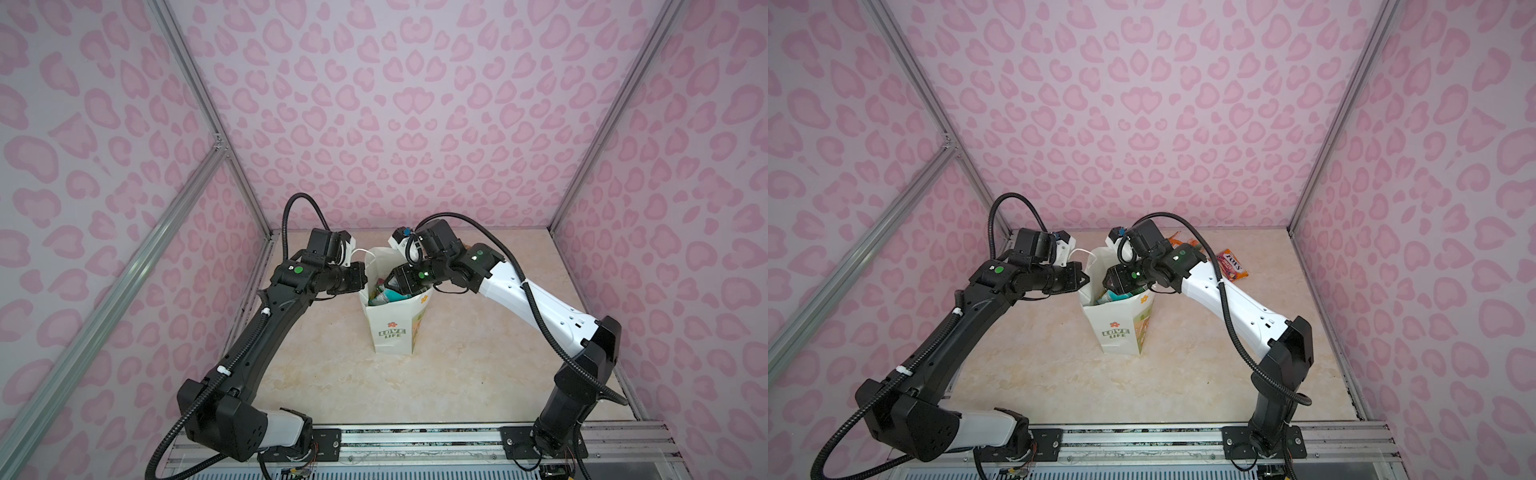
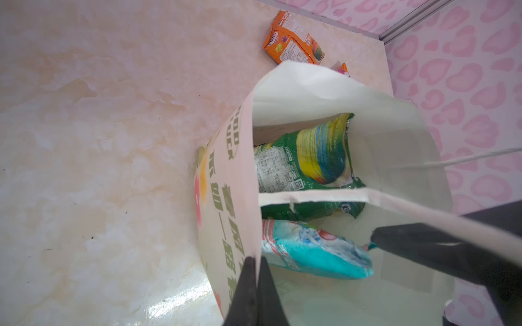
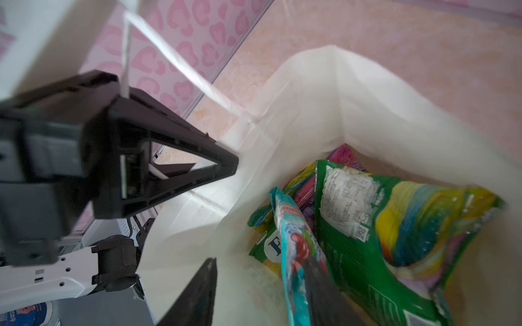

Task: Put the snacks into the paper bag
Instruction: 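Lower the teal packet into the bag and open the right gripper, then raise the right gripper out of the bag and draw it back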

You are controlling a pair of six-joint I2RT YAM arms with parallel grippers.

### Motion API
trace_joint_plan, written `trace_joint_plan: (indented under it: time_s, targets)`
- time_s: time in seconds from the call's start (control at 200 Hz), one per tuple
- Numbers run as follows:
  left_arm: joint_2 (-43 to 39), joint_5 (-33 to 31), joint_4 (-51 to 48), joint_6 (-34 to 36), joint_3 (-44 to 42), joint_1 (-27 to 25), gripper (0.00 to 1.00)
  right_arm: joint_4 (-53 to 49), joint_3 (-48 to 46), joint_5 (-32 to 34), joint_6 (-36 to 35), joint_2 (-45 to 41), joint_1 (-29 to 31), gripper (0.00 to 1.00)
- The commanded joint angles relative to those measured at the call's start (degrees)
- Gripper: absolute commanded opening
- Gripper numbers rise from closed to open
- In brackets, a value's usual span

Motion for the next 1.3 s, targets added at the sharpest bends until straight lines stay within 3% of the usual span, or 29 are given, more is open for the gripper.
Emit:
trace_joint_plan:
  time_s: [0.0, 0.17, 0.33, 0.575, 0.69, 0.85, 1.04, 1.295]
  targets:
    - [0.0, -0.1, 0.6, 0.2, 0.5, 0.0, 0.05, -1.1, 1.5, 5.2, -1.4, -1.3, 0.0, 0.68]
    - [0.1, -0.1, 0.5, 0.2, 0.5, 0.0, 0.05, 0.4, 0.4, 13.3, -1.8, -6.5, -0.2, 0.88]
    - [0.1, -0.1, 0.5, 0.1, 0.5, 0.0, 0.05, 6.4, -7.2, 19.5, 1.6, -15.7, -4.3, 0.97]
    - [0.2, 0.0, 0.5, 0.0, 0.5, 0.0, 0.05, 20.2, -27.0, 17.3, 13.8, -32.9, -21.4, 0.98]
    - [0.3, 0.3, 0.4, -0.1, 0.5, 0.0, 0.05, 26.2, -32.2, 9.1, 18.0, -36.4, -27.4, 0.98]
    - [0.4, 1.5, 0.9, -0.1, 0.4, 0.0, 0.05, 28.1, -30.6, 0.6, 17.5, -32.0, -24.8, 0.98]
    - [1.0, 3.3, 1.8, -0.6, 0.2, -1.0, 0.05, 28.4, -23.8, -2.7, 14.8, -25.1, -16.4, 0.98]
    - [1.4, 2.7, 1.9, -0.6, 0.0, -1.3, 0.05, 32.1, -15.0, -10.9, 17.4, -18.0, -10.7, 0.98]
